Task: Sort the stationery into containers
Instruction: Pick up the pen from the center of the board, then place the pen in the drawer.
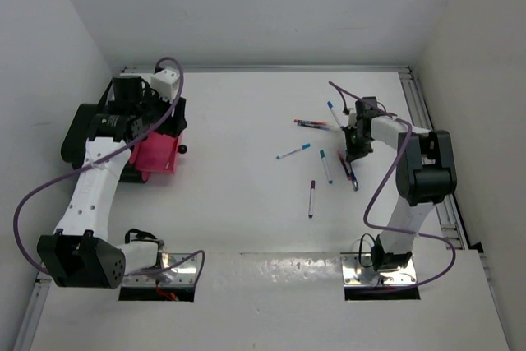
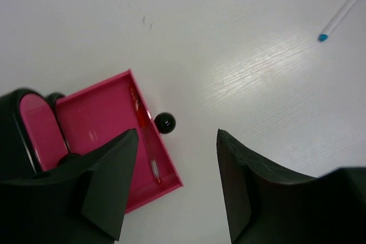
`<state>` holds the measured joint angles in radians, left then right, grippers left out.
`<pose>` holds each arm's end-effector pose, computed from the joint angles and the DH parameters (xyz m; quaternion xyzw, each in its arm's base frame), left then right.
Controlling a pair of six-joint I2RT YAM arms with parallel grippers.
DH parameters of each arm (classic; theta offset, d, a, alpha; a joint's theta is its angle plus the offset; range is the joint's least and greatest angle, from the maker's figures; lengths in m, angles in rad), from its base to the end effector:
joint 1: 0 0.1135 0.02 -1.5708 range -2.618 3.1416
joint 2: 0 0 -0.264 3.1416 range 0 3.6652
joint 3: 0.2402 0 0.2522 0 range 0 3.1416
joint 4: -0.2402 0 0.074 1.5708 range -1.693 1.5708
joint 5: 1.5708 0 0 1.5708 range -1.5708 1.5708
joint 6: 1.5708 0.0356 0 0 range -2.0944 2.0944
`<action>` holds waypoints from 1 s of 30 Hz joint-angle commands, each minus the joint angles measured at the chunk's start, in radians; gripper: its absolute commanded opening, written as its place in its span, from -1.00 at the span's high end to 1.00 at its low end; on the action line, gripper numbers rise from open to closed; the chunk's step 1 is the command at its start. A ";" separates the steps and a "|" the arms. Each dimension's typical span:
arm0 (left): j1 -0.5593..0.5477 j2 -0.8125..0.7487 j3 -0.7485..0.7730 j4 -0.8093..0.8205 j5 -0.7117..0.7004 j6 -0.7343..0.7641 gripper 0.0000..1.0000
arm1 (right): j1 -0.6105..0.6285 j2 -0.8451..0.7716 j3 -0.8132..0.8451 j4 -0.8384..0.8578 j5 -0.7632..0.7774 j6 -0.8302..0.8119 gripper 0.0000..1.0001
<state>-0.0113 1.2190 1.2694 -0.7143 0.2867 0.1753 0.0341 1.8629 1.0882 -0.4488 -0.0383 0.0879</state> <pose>0.2557 -0.0130 0.3670 0.1452 0.8800 -0.0925 0.4426 0.3501 0.0133 0.1348 0.0232 0.9845 0.0294 0.1713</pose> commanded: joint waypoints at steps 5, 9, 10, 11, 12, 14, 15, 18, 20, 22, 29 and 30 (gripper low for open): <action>0.002 -0.220 -0.119 0.185 0.310 0.287 -0.26 | -0.028 -0.232 0.079 -0.169 -0.180 -0.080 1.00; -0.018 -0.315 -0.176 0.162 0.517 0.617 -0.28 | -0.027 -0.317 0.197 -0.323 -0.469 -0.067 1.00; -0.056 -0.332 -0.177 0.144 0.534 0.723 -0.29 | -0.013 -0.332 0.208 -0.344 -0.523 -0.056 1.00; -0.082 -0.335 -0.174 0.127 0.546 0.766 -0.30 | 0.006 -0.337 0.214 -0.372 -0.575 -0.044 1.00; -0.131 -0.334 -0.168 0.087 0.572 0.808 -0.30 | 0.054 -0.341 0.211 -0.378 -0.669 -0.015 1.00; -0.188 -0.323 -0.151 0.031 0.585 0.919 -0.32 | 0.143 -0.347 0.170 -0.331 -0.785 0.079 1.00; -0.258 -0.316 -0.145 0.016 0.579 0.950 -0.32 | 0.165 -0.346 0.155 -0.305 -0.825 0.114 1.00; -0.434 -0.286 -0.124 -0.011 0.522 1.006 -0.33 | 0.260 -0.335 0.122 -0.231 -0.932 0.211 1.00; -0.575 -0.262 -0.117 -0.014 0.446 1.017 -0.33 | 0.302 -0.306 0.128 -0.208 -0.977 0.251 1.00; -0.663 -0.237 -0.122 -0.022 0.381 1.042 -0.32 | 0.309 -0.283 0.145 -0.189 -1.026 0.280 1.00; -0.904 -0.187 -0.168 0.024 0.221 1.038 -0.29 | 0.360 -0.251 0.124 -0.145 -1.129 0.360 1.00; -0.918 -0.170 -0.165 0.038 0.209 1.023 -0.27 | 0.366 -0.251 0.119 -0.143 -1.134 0.362 1.00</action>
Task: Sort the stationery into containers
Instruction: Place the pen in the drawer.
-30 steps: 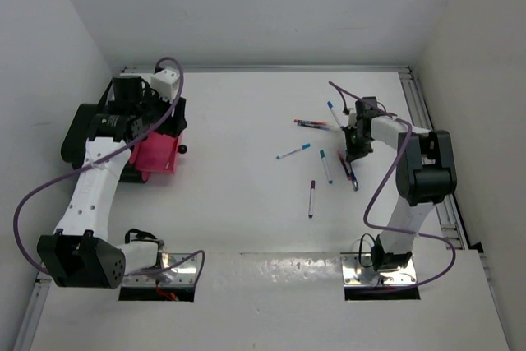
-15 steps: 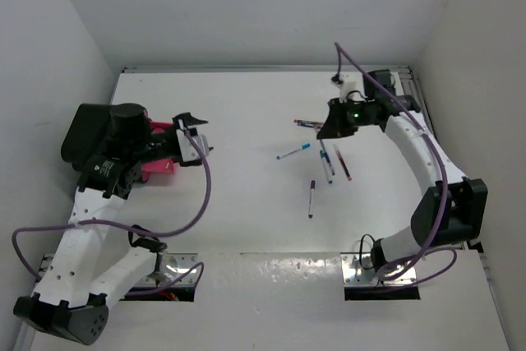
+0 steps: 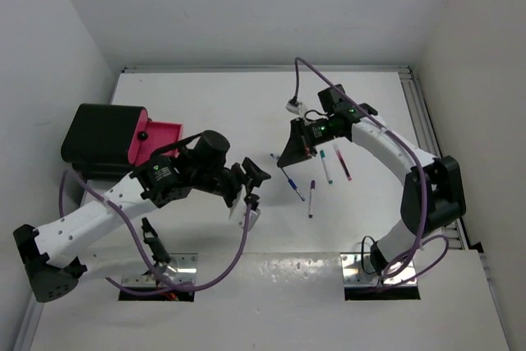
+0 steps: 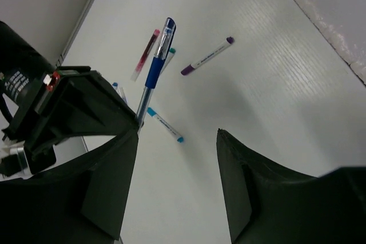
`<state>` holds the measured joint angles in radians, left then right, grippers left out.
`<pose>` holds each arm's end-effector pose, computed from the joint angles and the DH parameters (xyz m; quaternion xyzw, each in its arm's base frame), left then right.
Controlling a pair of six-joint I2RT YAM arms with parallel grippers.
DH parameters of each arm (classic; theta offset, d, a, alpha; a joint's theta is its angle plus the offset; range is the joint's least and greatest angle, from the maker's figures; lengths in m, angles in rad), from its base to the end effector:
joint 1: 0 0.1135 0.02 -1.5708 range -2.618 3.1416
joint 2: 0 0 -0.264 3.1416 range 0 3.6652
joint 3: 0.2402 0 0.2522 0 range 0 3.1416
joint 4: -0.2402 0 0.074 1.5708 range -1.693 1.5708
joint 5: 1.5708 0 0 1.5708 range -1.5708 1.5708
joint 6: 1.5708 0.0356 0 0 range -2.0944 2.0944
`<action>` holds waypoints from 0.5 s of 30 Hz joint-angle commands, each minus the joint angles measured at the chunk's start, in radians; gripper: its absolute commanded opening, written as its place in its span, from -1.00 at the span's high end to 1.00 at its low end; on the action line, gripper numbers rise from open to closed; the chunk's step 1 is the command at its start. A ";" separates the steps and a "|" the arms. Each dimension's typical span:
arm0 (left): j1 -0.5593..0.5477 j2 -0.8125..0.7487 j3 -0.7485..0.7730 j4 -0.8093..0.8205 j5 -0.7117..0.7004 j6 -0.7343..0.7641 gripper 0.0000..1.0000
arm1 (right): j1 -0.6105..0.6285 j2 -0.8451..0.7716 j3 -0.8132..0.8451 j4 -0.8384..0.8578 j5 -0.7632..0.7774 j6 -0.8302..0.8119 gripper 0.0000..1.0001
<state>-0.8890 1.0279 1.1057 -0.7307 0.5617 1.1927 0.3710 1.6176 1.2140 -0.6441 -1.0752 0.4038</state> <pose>0.1150 -0.1718 0.3551 0.8053 0.3295 -0.1812 0.4583 0.2930 0.1476 0.2574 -0.1188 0.8318 0.5419 0.0188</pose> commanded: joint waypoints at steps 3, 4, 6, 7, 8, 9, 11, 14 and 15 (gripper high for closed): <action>-0.080 0.061 0.025 0.086 -0.115 0.014 -0.24 | 0.065 -0.001 -0.007 0.069 -0.120 0.062 1.00; -0.100 0.072 0.032 0.085 -0.131 0.024 -0.23 | 0.071 -0.001 -0.005 0.076 -0.124 0.070 1.00; -0.122 0.096 0.043 0.100 -0.157 0.035 -0.20 | 0.084 0.005 0.005 0.087 -0.132 0.081 1.00; -0.142 0.104 0.043 0.105 -0.183 0.035 -0.19 | 0.089 0.008 0.010 0.086 -0.132 0.081 1.00; -0.148 0.112 0.040 0.109 -0.193 0.039 -0.19 | 0.091 0.010 0.013 0.087 -0.131 0.082 1.00; -0.154 0.115 0.036 0.126 -0.219 0.044 -0.18 | 0.095 0.013 0.012 0.089 -0.134 0.082 1.00; -0.165 0.113 0.017 0.154 -0.243 0.041 -0.15 | 0.101 0.013 0.007 0.093 -0.131 0.090 1.00; -0.166 0.109 0.000 0.183 -0.272 0.024 -0.06 | 0.112 0.013 0.002 0.101 -0.131 0.099 1.00; -0.165 0.107 -0.003 0.186 -0.278 0.024 -0.04 | 0.114 0.018 0.004 0.103 -0.129 0.101 1.00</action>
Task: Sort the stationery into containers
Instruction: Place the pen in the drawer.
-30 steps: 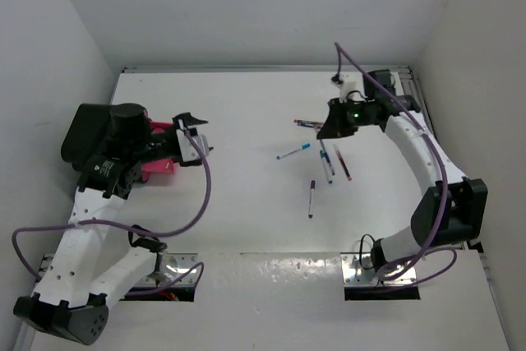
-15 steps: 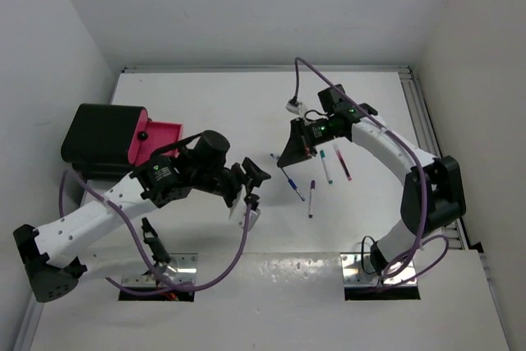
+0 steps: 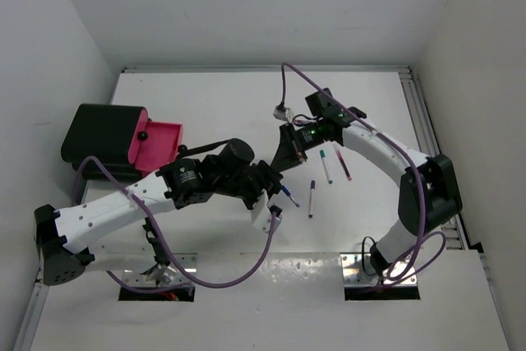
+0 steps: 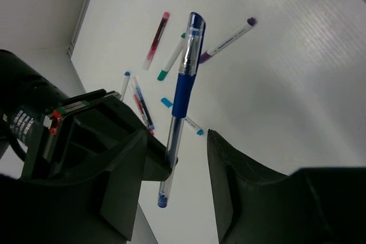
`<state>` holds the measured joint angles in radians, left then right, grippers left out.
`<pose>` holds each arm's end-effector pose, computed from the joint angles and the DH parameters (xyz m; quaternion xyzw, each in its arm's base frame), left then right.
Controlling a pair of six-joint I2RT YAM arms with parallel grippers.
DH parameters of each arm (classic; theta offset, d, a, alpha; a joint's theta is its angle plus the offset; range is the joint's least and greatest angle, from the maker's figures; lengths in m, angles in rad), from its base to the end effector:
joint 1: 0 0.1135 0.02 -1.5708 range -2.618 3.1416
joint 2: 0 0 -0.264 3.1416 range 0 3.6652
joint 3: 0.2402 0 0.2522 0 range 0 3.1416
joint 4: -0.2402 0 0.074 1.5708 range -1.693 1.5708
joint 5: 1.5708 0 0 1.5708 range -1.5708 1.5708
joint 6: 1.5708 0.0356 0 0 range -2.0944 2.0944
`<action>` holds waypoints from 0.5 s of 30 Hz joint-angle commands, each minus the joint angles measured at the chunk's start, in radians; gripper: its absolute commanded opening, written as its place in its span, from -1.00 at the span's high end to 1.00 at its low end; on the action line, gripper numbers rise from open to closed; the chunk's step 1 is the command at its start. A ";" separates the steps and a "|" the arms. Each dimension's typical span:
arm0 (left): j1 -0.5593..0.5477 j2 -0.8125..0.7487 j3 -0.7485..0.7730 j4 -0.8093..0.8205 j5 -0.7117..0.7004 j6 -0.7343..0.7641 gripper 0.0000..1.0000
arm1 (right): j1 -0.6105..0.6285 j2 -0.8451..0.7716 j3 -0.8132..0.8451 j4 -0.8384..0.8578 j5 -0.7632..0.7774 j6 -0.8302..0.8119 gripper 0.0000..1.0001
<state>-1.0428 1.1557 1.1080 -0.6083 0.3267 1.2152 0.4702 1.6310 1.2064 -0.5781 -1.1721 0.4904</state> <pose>0.1143 -0.2186 0.3376 0.8310 0.3136 -0.1079 0.4467 0.2803 0.1792 0.2568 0.1469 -0.8013 -0.5787 0.0382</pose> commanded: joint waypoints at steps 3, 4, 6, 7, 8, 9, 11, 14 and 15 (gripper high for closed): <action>-0.013 -0.022 -0.010 0.079 -0.057 -0.005 -0.02 | 0.021 0.013 0.013 0.044 -0.031 0.020 1.00; -0.013 -0.019 -0.011 0.079 -0.057 -0.002 0.00 | 0.022 0.015 0.018 0.055 -0.031 0.025 1.00; -0.013 -0.016 -0.013 0.082 -0.057 0.003 0.01 | 0.028 0.024 0.022 0.063 -0.034 0.039 1.00; -0.016 -0.014 -0.016 0.082 -0.058 0.004 0.03 | 0.028 0.024 0.025 0.063 -0.032 0.045 1.00; -0.016 -0.013 -0.019 0.081 -0.058 0.010 0.05 | 0.028 0.026 0.024 0.064 -0.034 0.045 1.00; -0.016 -0.014 -0.028 0.081 -0.058 0.020 0.07 | 0.028 0.026 0.022 0.064 -0.034 0.045 1.00; -0.016 -0.014 -0.034 0.068 -0.052 0.024 0.12 | 0.027 0.021 0.018 0.063 -0.032 0.042 1.00; -0.016 -0.016 -0.050 0.062 -0.041 0.023 0.18 | 0.027 0.018 0.013 0.063 -0.034 0.042 1.00; -0.016 -0.017 -0.057 0.062 -0.043 0.023 0.22 | 0.028 0.017 0.013 0.061 -0.034 0.042 1.00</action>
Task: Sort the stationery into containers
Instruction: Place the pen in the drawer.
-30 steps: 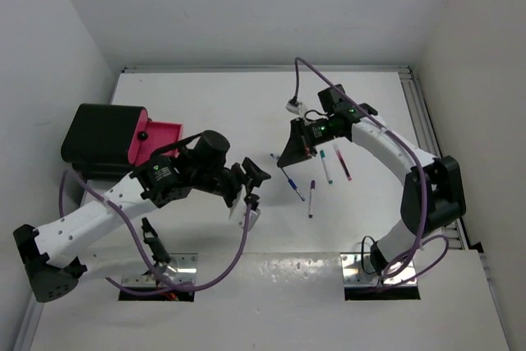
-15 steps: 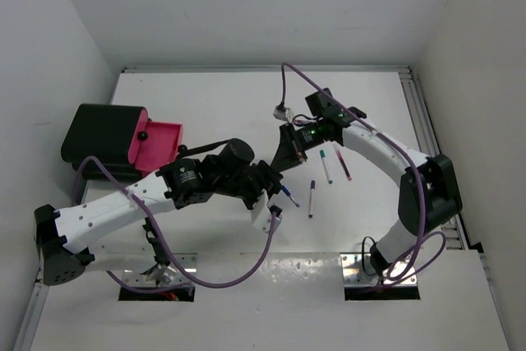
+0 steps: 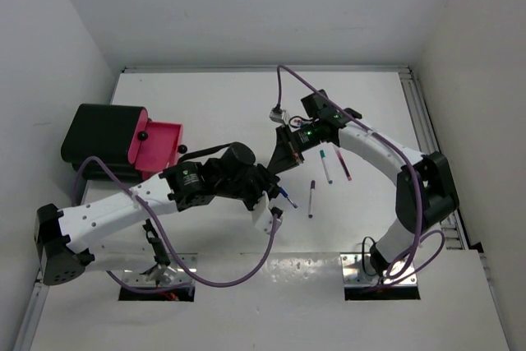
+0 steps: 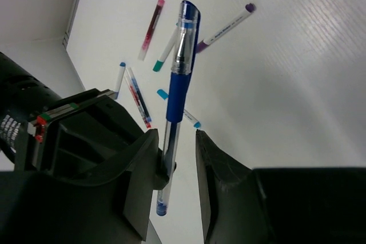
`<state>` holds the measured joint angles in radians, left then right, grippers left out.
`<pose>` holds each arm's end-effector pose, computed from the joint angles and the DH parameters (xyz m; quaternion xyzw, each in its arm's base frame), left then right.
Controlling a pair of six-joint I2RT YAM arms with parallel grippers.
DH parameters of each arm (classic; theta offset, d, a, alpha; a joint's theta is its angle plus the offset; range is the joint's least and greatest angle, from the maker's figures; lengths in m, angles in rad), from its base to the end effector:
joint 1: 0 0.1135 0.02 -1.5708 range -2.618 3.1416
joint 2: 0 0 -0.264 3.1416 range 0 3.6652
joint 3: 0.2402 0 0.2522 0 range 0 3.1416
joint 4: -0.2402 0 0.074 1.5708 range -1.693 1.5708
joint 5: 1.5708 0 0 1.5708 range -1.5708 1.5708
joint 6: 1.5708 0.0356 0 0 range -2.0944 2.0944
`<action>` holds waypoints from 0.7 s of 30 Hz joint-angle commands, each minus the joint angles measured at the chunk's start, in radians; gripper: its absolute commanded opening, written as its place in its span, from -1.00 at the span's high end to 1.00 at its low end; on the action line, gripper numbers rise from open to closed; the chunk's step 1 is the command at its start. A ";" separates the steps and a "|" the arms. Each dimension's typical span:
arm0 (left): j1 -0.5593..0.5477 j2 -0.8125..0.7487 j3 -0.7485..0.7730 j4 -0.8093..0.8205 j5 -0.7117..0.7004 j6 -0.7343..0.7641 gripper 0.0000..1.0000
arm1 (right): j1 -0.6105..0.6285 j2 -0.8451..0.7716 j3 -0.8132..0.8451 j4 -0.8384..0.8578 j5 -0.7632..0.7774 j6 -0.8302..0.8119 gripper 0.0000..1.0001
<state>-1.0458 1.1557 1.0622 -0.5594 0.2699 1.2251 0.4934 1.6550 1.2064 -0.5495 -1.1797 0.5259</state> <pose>0.1166 -0.2203 0.3261 0.8306 0.3206 -0.0808 0.4480 0.2807 0.1883 0.2508 0.1441 -0.7996 -0.5803 0.0554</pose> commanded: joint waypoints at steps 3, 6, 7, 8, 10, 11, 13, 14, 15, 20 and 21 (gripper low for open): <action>-0.014 -0.016 -0.021 0.030 0.014 -0.002 0.27 | 0.005 -0.008 0.015 0.029 -0.031 0.005 1.00; -0.013 -0.016 -0.019 0.049 0.009 -0.029 0.44 | 0.005 -0.008 0.015 0.023 -0.032 -0.004 1.00; -0.013 -0.016 -0.012 0.053 0.011 -0.035 0.49 | 0.004 -0.011 0.016 0.020 -0.029 -0.007 1.00; -0.013 -0.014 -0.008 0.059 0.008 -0.071 0.64 | 0.005 -0.009 0.015 0.017 -0.029 -0.010 1.00; -0.011 -0.014 0.004 0.093 -0.014 -0.130 0.82 | 0.005 -0.008 0.027 0.004 -0.021 -0.027 0.65; -0.008 -0.019 0.008 0.110 -0.026 -0.215 0.95 | 0.005 -0.008 0.051 -0.010 -0.017 -0.047 0.23; 0.023 -0.027 0.034 0.147 -0.038 -0.312 1.00 | -0.013 -0.011 0.088 -0.081 0.011 -0.116 -0.22; 0.032 -0.030 0.042 0.157 -0.056 -0.429 1.00 | -0.032 -0.012 0.111 -0.107 0.021 -0.141 -0.29; 0.059 -0.033 0.053 0.168 -0.093 -0.490 1.00 | -0.082 -0.014 0.154 -0.154 0.047 -0.183 -0.34; 0.239 -0.011 0.140 0.070 -0.221 -0.834 1.00 | -0.324 0.003 0.292 -0.322 0.208 -0.416 -0.40; 0.281 -0.007 0.145 0.059 -0.228 -0.873 1.00 | -0.341 -0.001 0.300 -0.342 0.269 -0.466 -0.39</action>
<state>-0.8738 1.1553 1.1450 -0.4808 0.1371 0.6178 0.2432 1.6630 1.4361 -0.7662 -1.0573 0.2775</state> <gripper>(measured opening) 0.153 0.698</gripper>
